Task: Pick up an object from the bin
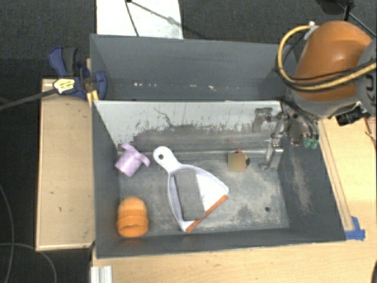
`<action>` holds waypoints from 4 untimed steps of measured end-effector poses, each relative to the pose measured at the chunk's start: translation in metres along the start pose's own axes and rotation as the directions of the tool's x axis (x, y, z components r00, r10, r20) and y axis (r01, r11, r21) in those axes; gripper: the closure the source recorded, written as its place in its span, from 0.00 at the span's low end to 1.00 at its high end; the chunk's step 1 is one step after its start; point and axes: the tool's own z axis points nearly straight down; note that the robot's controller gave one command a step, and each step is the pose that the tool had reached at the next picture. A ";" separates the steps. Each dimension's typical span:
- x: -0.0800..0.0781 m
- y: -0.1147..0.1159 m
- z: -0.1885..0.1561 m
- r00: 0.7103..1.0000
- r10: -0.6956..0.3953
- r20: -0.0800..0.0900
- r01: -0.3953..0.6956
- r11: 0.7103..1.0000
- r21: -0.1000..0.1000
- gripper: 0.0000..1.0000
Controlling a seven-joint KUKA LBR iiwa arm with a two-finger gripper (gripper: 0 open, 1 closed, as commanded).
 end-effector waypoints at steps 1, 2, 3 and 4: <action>-0.001 0.000 -0.005 1.000 -0.001 0.008 0.001 1.000 0.001 0.00; -0.006 0.005 0.040 0.997 -0.078 0.014 0.078 0.997 0.002 0.00; -0.006 0.020 0.096 0.996 -0.087 0.010 0.087 0.996 0.001 0.00; -0.003 0.009 0.098 0.998 0.062 0.001 -0.062 0.998 -0.001 0.00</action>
Offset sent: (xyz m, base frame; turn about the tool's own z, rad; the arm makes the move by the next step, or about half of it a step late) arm 0.0065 0.0087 -0.0866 -0.1397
